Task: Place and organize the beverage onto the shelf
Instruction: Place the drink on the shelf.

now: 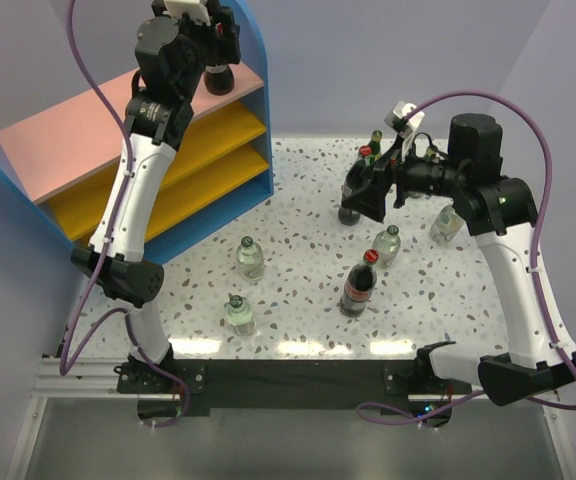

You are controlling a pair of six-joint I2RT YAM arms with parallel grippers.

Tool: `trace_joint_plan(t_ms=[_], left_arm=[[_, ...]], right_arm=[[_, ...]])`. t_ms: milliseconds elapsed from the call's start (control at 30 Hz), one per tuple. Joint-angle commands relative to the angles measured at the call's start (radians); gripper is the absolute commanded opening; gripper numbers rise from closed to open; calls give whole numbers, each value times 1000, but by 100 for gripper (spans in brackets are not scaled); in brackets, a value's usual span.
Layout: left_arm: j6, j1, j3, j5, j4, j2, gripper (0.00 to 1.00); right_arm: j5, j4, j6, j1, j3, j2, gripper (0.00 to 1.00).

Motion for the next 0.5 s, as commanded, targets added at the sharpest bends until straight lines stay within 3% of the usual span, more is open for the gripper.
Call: trace_joint_plan(t_ms=[0,467], left_arm=[[11,5,15,11,49,-19,85],[18,5,-43,29,37,-98,97]], right_arm=[[1,31,4,-2,19,-17,99],[1,31,4,-4,14,-23,99]])
